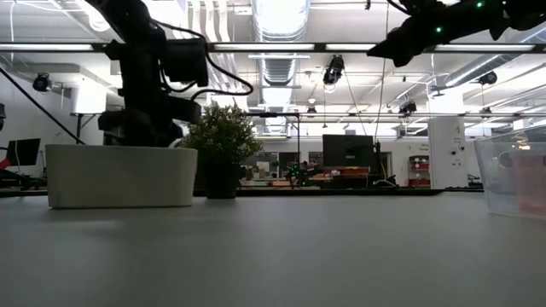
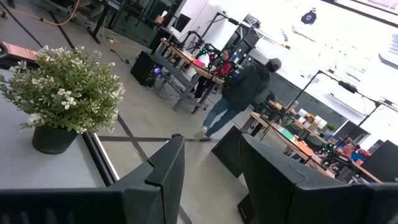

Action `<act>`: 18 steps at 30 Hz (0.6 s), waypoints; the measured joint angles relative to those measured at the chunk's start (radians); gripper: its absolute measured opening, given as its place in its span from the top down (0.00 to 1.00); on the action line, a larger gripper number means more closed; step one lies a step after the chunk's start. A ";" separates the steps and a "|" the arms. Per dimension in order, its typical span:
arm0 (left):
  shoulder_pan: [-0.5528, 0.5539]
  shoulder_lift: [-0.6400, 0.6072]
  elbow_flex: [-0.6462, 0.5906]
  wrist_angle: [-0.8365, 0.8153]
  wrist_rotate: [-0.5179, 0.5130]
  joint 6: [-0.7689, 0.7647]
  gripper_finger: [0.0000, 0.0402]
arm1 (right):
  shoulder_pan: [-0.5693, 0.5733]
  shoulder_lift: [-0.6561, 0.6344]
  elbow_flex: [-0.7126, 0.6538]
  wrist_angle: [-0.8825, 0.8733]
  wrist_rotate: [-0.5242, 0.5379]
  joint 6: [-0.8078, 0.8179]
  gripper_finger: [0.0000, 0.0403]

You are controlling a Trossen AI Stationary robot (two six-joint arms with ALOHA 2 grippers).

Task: Pick and place medicine bottles into bin by pill shape (circle, oval)
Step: Put the transparent pill bottle into the gray bin

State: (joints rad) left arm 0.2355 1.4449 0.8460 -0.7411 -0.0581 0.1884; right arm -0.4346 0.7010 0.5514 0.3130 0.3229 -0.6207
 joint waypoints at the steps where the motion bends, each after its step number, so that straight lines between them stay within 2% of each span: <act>1: 0.000 0.005 0.004 -0.001 -0.001 0.000 0.74 | 0.000 0.000 0.000 -0.002 0.000 -0.003 0.64; 11: 0.000 -0.002 0.015 0.000 0.003 -0.015 0.72 | 0.000 -0.008 0.000 -0.019 0.000 -0.009 0.64; 18: 0.000 -0.001 0.015 0.000 0.003 -0.026 0.53 | 0.000 -0.007 0.000 -0.022 0.000 -0.012 0.64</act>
State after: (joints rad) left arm 0.2356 1.4435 0.8608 -0.7408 -0.0549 0.1627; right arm -0.4344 0.6937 0.5514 0.2911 0.3229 -0.6331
